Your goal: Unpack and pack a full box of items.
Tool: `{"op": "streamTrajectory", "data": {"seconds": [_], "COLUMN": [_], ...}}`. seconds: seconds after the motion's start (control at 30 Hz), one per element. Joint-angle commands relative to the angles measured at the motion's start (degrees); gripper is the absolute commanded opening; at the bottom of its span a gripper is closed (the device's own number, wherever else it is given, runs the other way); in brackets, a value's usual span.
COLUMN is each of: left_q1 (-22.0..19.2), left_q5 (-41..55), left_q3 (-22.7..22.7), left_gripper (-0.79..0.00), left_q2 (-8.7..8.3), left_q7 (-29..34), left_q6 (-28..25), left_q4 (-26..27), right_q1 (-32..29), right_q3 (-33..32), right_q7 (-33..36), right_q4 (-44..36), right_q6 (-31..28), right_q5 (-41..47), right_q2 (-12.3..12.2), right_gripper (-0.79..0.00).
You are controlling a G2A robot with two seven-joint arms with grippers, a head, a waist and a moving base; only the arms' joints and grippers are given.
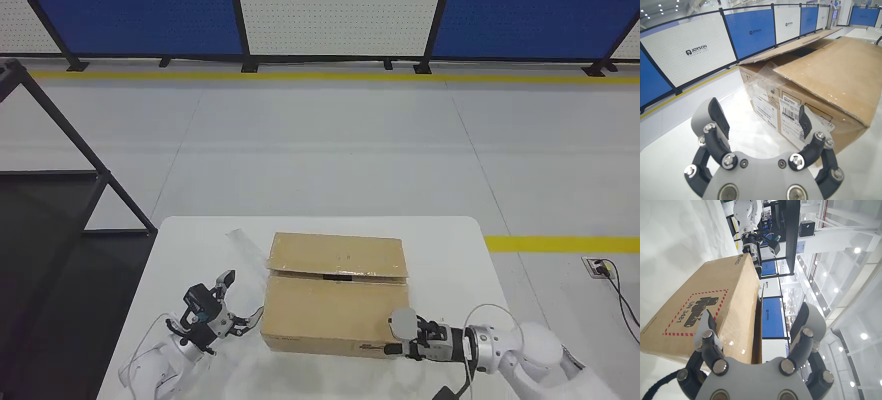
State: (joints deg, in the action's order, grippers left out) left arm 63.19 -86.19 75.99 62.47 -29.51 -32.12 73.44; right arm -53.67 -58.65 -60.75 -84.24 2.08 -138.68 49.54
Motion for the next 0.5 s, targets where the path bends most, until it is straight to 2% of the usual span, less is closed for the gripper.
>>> {"op": "streamTrajectory", "data": {"seconds": [0.0, 0.47], "left_q1": [0.1, 1.3], "left_q5": [0.1, 1.4], "left_q3": [0.2, 1.2], "left_gripper": [0.000, 0.000], "left_q2": [-0.03, -0.26], "left_q7": [-0.2, -0.9], "left_q6": [0.2, 0.2], "left_q4": [0.2, 0.6], "right_q1": [0.5, 3.7], "right_q3": [0.3, 3.4], "right_q7": [0.6, 3.1], "right_q4": [-0.1, 0.2], "right_q6": [-0.2, -2.0], "right_q5": [-0.5, -3.7], "right_q2": [0.2, 1.5], "right_gripper": [0.000, 0.000]}}
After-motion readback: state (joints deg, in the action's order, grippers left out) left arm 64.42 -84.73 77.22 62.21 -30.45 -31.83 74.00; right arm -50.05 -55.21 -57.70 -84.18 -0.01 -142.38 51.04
